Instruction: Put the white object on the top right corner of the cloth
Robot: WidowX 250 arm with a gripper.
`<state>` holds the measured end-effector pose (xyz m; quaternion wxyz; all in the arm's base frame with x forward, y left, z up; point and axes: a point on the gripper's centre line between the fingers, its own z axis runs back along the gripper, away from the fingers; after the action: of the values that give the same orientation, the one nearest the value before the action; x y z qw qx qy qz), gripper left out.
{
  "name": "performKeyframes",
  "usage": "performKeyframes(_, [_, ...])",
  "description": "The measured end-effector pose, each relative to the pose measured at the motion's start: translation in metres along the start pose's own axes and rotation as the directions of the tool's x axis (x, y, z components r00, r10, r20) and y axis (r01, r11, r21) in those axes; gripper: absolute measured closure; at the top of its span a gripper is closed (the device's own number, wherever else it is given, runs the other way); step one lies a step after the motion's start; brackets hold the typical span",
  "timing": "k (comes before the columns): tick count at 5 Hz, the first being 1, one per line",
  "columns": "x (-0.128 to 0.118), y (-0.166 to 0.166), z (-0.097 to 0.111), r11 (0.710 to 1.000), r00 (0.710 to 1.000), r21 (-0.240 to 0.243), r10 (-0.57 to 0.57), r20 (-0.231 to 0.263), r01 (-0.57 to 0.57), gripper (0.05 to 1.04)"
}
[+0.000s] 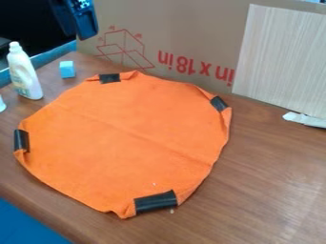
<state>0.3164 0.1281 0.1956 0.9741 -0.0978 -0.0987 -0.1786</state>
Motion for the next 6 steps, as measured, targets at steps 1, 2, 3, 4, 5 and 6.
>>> performKeyframes(1, [-0.001,0.003,-0.01,1.0,1.0,-0.021,0.016,-0.016,-0.016,0.084])
performKeyframes(2, [-0.032,0.045,0.005,0.963,0.964,0.056,0.262,0.042,-0.264,0.084])
performKeyframes(3, [-0.053,0.079,0.022,0.869,0.887,0.182,0.455,0.072,-0.461,0.084])
performKeyframes(4, [-0.071,0.092,0.024,0.734,0.766,0.232,0.637,0.086,-0.638,0.084])
performKeyframes(5, [-0.086,0.109,0.013,0.53,0.588,0.288,0.791,0.173,-0.798,0.084])
performKeyframes(6, [-0.086,0.114,-0.014,0.423,0.467,0.209,0.843,0.267,-0.882,0.084])
